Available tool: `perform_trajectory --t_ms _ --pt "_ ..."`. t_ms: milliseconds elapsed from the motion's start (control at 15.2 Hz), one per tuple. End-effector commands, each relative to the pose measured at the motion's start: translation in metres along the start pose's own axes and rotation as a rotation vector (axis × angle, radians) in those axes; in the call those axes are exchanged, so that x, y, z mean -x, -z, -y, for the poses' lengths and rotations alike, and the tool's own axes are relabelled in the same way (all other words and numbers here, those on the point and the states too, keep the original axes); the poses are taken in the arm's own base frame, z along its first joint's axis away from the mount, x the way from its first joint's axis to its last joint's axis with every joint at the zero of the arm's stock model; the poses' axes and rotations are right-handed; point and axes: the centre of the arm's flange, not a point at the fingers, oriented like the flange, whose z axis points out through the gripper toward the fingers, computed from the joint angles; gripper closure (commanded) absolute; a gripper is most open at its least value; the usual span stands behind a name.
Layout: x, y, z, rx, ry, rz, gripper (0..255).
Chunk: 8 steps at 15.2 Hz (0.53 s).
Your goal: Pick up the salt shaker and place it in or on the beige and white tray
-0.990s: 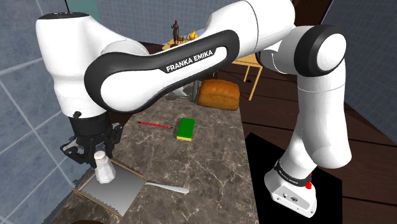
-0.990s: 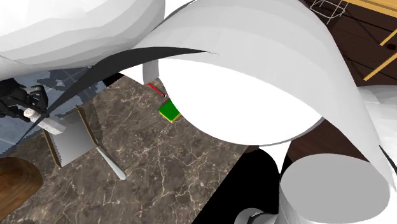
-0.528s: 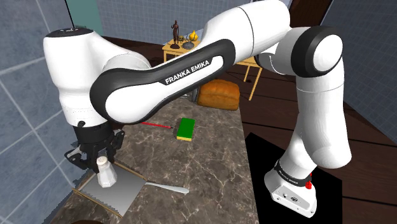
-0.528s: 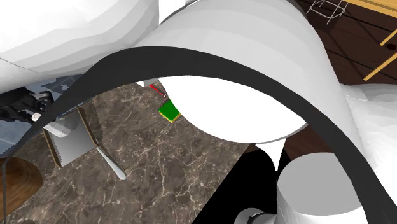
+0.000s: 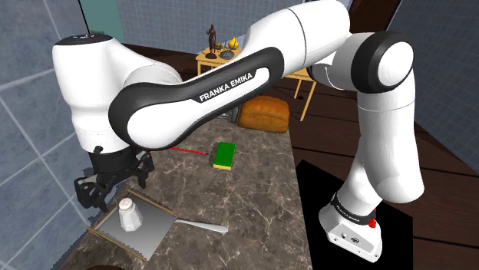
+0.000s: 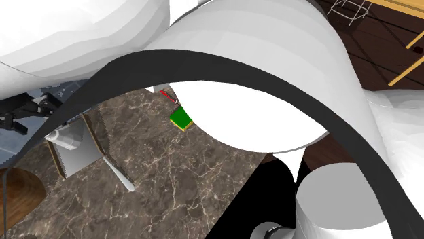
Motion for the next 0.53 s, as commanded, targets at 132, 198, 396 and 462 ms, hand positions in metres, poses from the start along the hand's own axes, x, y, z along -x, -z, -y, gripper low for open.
perform_trajectory --t_ms 132,198,396,462 --pt "0.0 0.013 0.0 0.0 0.0 0.0 0" --pt "0.0 0.026 0.0 0.0 0.0 0.0 0" --pt "0.0 0.05 0.0 0.0 0.0 0.0 0" --pt "0.0 0.05 0.0 0.0 0.0 0.0 0"
